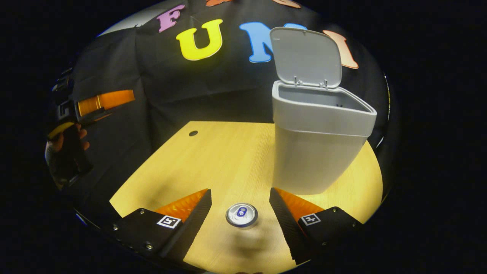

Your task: Press the lid of the desktop garbage bin to open it, pick up the crumpled paper on the desktop and throw it into the bin, then pick up the pop can on the desktop and drop it into the bin, and finally close the garbage bin lid.

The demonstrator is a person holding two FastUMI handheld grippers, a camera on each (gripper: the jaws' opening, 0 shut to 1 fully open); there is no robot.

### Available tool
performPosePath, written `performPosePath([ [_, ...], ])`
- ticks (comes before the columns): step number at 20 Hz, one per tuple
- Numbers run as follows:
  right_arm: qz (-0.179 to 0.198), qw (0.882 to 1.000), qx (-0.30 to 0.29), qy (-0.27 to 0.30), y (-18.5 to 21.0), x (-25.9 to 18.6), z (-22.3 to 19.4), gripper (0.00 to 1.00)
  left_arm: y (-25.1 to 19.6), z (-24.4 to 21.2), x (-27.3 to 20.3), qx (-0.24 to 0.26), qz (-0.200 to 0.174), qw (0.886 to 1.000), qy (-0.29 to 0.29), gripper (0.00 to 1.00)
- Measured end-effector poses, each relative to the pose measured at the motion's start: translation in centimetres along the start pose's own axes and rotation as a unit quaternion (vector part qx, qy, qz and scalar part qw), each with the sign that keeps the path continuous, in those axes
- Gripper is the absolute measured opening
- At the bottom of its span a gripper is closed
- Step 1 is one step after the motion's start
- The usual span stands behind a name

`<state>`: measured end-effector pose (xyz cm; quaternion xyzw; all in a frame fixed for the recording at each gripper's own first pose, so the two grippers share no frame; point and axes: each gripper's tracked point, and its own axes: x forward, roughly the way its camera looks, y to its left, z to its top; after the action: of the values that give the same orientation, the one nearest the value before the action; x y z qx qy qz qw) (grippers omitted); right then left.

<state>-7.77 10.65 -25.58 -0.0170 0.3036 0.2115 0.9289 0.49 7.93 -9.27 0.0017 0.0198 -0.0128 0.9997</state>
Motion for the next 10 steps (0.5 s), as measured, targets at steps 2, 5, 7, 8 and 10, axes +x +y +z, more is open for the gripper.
performPosePath([
  [2,0.005,1.000,-0.011,0.017,0.6,0.8,-1.0,0.98,1.0,0.1,-0.9,0.001,0.009,1.000,0.000,0.96],
  [5,0.003,0.999,-0.019,0.031,1.0,1.6,-2.3,0.99,2.4,0.1,-2.2,0.001,0.026,1.000,0.000,0.96],
  [7,0.008,0.999,-0.020,0.044,1.3,2.2,-3.3,0.99,3.5,-0.1,-3.1,0.003,0.037,0.999,0.002,0.96],
  [8,0.011,0.998,-0.021,0.049,1.5,2.5,-3.7,0.98,3.9,-0.3,-3.5,0.003,0.043,0.999,0.003,0.96],
  [10,0.014,0.998,-0.025,0.061,1.8,3.0,-4.3,0.99,4.7,-0.6,-4.1,-0.002,0.051,0.999,0.005,0.96],
])
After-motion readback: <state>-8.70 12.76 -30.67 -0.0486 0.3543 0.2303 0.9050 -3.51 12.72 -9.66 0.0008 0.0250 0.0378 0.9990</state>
